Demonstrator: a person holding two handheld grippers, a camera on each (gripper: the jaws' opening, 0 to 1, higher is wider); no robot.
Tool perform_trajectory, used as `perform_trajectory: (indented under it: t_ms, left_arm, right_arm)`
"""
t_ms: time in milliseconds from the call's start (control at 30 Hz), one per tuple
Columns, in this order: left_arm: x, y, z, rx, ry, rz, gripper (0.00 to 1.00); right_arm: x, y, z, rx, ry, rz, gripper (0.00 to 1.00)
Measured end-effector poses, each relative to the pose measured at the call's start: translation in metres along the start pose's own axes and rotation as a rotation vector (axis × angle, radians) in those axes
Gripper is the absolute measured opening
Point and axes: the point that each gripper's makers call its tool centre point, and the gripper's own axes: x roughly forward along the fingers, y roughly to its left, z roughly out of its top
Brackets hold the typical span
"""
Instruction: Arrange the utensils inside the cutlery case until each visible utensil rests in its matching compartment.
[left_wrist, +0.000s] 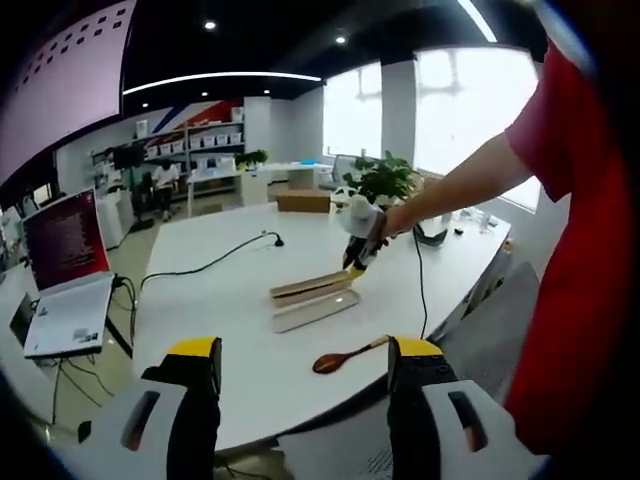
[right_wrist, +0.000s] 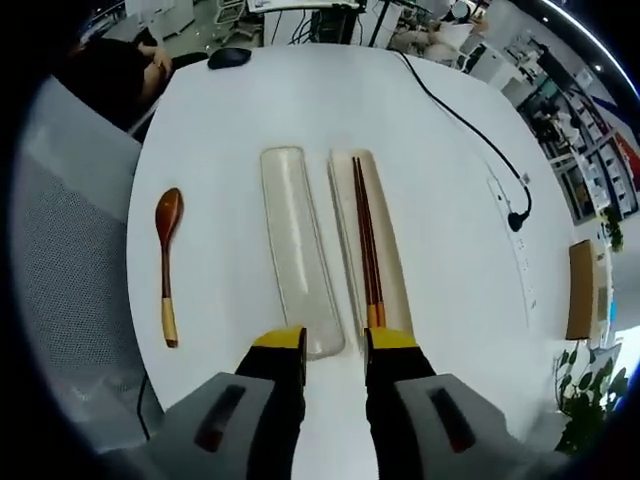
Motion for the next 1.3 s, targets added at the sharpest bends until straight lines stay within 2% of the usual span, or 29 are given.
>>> perform_trajectory:
  t_ms: [200, 500, 767, 967, 1300]
  left_arm:
    - [0.0, 0.002, 0.002, 0.013, -0.003, 0.001, 0.69]
    - [-0.002, 0.002, -0.001, 0.009, 0.003, 0.005, 0.69]
    - [-0.003, 0.004, 0.0, 0.009, 0.005, 0.013, 0.69]
    - [-0.003, 0.004, 0.0, 0.011, 0.01, 0.015, 0.69]
    - [-0.002, 0.0, 0.0, 0.019, 0.017, 0.01, 0.69]
  right_arm:
    - [0.003, 0.006, 0.004, -0.016, -0.021, 0.0, 0.2]
    - [0.004, 0.019, 0.009, 0.006, -0.064, 0.013, 0.19]
    - [0.01, 0.045, 0.013, 0.004, -0.106, 0.034, 0.23]
    - [0.01, 0.062, 0.017, 0.027, -0.141, 0.058, 0.23]
    - [0.017, 0.089, 0.024, 0.007, -0.174, 0.079, 0.22]
